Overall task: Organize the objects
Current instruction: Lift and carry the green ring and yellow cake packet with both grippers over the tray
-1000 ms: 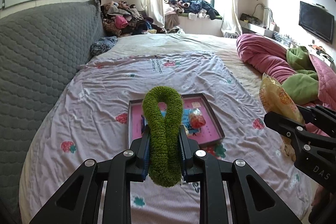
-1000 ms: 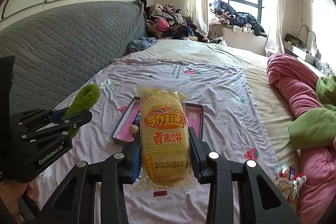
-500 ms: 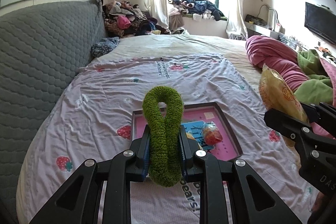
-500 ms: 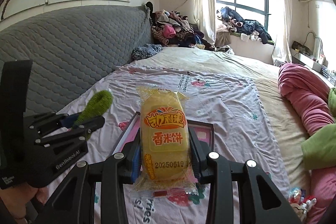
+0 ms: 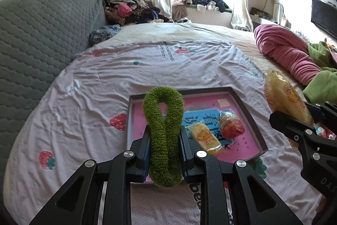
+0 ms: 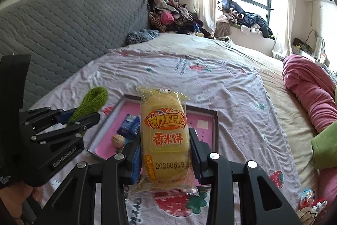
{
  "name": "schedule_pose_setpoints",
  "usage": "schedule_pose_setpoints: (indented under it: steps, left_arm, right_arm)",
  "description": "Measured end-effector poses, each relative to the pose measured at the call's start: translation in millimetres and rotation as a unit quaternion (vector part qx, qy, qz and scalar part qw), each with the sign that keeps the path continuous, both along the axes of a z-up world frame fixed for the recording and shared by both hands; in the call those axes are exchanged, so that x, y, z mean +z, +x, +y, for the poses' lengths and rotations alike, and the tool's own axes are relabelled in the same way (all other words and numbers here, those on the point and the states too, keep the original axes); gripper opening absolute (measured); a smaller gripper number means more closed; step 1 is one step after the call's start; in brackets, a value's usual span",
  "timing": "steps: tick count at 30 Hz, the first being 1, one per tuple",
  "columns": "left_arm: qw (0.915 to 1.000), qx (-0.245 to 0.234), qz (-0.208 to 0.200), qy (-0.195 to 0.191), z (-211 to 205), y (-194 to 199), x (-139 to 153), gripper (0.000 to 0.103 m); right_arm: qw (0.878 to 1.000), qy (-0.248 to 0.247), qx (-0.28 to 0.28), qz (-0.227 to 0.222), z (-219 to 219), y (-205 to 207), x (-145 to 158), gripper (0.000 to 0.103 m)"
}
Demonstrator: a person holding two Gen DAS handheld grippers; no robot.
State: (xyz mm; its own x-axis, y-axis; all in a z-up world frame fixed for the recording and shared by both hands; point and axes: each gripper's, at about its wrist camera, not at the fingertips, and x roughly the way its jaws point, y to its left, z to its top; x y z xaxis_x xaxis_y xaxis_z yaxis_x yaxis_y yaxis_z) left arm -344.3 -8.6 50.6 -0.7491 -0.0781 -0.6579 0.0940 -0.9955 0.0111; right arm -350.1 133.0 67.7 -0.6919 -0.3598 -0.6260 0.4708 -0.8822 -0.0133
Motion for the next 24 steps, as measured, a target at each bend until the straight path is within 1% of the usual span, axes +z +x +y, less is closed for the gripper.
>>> schedule_pose_setpoints:
  steps: [6, 12, 18, 24]
  left_arm:
    - [0.9999, -0.002, -0.012, 0.006, 7.1, -13.5, -36.1, 0.023]
    - [0.9995, -0.007, -0.027, 0.012, 12.0, -26.9, -69.1, 0.024]
    - [0.9996, 0.0, -0.024, 0.013, 5.9, -31.1, -84.1, 0.024]
    - [0.9997, -0.004, -0.018, 0.014, 2.3, -35.7, -91.0, 0.024]
  right_arm:
    - [1.0, -0.005, -0.011, -0.02, 5.1, -13.1, -36.6, 0.039]
    - [0.999, 0.004, -0.018, -0.043, 9.7, -24.4, -68.9, 0.039]
    - [0.999, 0.013, -0.026, -0.044, 16.4, -29.8, -86.4, 0.039]
    - [0.998, 0.011, -0.034, -0.043, 23.8, -40.3, -99.4, 0.039]
